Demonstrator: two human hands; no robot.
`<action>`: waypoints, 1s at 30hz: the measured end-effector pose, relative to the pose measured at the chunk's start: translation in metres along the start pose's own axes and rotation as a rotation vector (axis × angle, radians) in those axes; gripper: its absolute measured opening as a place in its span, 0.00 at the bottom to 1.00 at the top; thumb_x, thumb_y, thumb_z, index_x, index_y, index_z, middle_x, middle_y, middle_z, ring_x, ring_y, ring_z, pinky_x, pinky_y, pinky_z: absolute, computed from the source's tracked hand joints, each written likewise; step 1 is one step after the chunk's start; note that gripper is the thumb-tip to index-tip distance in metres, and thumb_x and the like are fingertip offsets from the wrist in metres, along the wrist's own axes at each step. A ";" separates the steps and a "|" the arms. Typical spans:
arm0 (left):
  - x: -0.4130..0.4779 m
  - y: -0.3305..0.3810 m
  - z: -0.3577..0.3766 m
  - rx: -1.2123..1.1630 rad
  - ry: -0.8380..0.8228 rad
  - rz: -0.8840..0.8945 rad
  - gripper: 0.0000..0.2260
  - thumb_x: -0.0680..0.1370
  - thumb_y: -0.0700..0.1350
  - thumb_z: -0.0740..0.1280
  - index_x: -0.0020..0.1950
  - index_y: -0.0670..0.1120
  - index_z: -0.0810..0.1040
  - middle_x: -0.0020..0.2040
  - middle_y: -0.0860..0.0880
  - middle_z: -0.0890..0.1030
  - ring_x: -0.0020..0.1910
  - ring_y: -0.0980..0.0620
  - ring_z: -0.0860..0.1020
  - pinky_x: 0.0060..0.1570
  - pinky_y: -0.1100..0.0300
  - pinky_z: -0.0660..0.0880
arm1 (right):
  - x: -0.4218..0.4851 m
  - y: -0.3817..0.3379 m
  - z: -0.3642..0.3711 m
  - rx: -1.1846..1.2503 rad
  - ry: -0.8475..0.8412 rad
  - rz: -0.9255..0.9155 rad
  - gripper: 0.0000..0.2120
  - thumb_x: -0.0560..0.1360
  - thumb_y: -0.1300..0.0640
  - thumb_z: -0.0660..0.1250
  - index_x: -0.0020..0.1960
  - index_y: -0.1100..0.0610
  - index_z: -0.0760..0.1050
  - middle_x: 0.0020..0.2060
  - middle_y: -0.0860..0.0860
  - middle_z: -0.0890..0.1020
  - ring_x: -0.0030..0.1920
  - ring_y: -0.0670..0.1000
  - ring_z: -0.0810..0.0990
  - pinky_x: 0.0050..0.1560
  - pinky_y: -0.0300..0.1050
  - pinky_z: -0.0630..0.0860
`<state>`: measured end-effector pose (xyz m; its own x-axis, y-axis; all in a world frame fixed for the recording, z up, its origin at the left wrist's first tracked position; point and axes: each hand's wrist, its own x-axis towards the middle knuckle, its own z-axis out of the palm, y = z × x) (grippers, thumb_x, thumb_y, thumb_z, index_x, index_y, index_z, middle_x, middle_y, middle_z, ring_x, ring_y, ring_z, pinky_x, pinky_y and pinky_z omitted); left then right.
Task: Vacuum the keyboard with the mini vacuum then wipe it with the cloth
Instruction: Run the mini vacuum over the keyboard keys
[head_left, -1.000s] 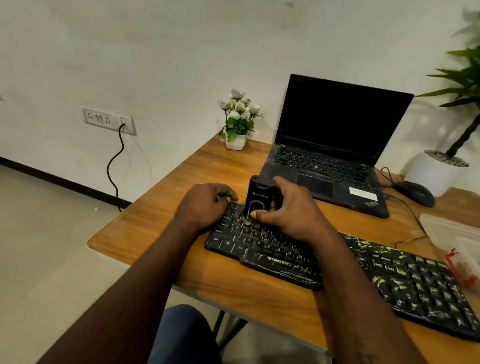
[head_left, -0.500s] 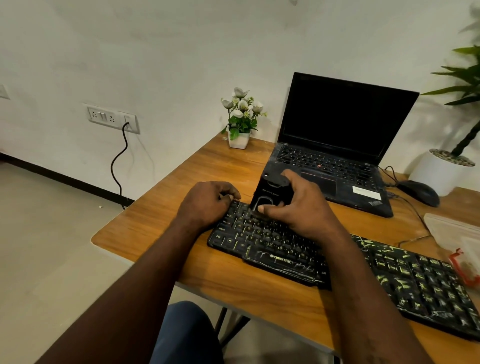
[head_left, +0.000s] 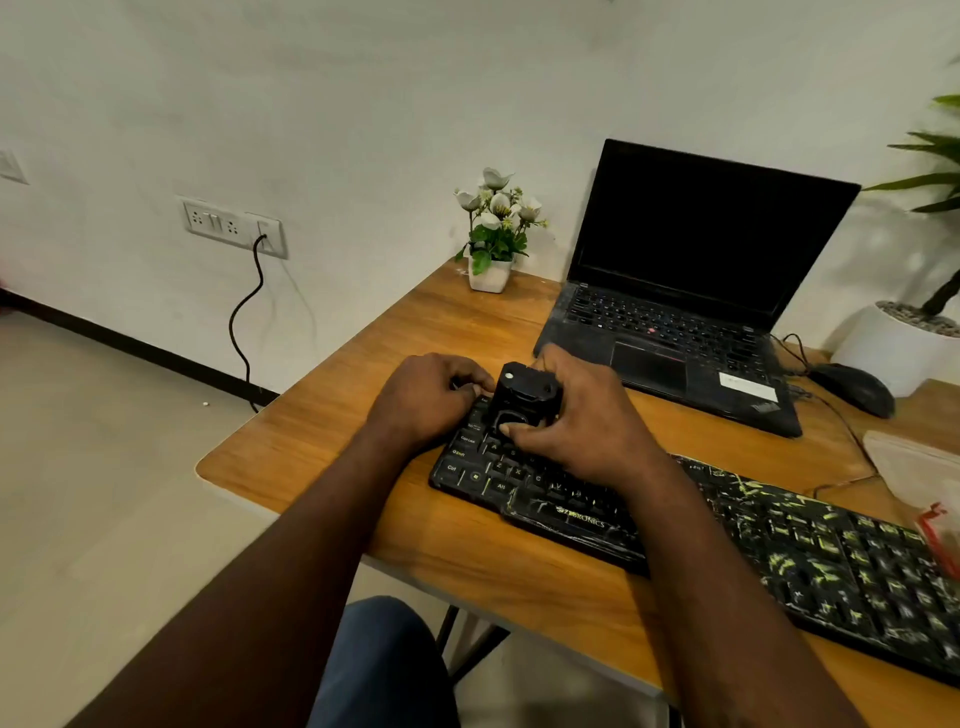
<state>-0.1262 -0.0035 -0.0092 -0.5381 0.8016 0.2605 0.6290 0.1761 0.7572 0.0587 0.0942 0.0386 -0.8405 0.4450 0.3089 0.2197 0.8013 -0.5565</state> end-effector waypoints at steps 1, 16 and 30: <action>0.000 -0.001 -0.002 -0.053 -0.007 -0.012 0.14 0.79 0.40 0.69 0.41 0.59 0.83 0.39 0.59 0.84 0.41 0.58 0.82 0.43 0.59 0.77 | 0.002 -0.002 0.004 -0.007 0.013 -0.011 0.22 0.67 0.55 0.82 0.48 0.50 0.69 0.43 0.45 0.81 0.42 0.47 0.81 0.36 0.41 0.77; 0.006 -0.012 -0.002 -0.102 -0.011 -0.014 0.09 0.79 0.44 0.71 0.46 0.57 0.87 0.47 0.57 0.86 0.48 0.59 0.82 0.49 0.58 0.79 | -0.030 0.003 -0.024 -0.149 0.004 0.115 0.21 0.67 0.56 0.82 0.48 0.48 0.70 0.42 0.46 0.80 0.40 0.49 0.81 0.37 0.53 0.81; 0.000 -0.001 -0.003 0.025 -0.009 0.015 0.14 0.77 0.39 0.67 0.47 0.57 0.87 0.39 0.59 0.82 0.39 0.56 0.81 0.42 0.58 0.77 | -0.001 -0.023 0.018 -0.117 0.075 -0.002 0.21 0.68 0.54 0.81 0.48 0.49 0.68 0.41 0.46 0.78 0.39 0.48 0.78 0.34 0.45 0.76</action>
<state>-0.1282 -0.0057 -0.0083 -0.5235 0.8093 0.2664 0.6511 0.1784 0.7377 0.0455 0.0686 0.0373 -0.8027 0.4686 0.3688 0.2780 0.8412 -0.4637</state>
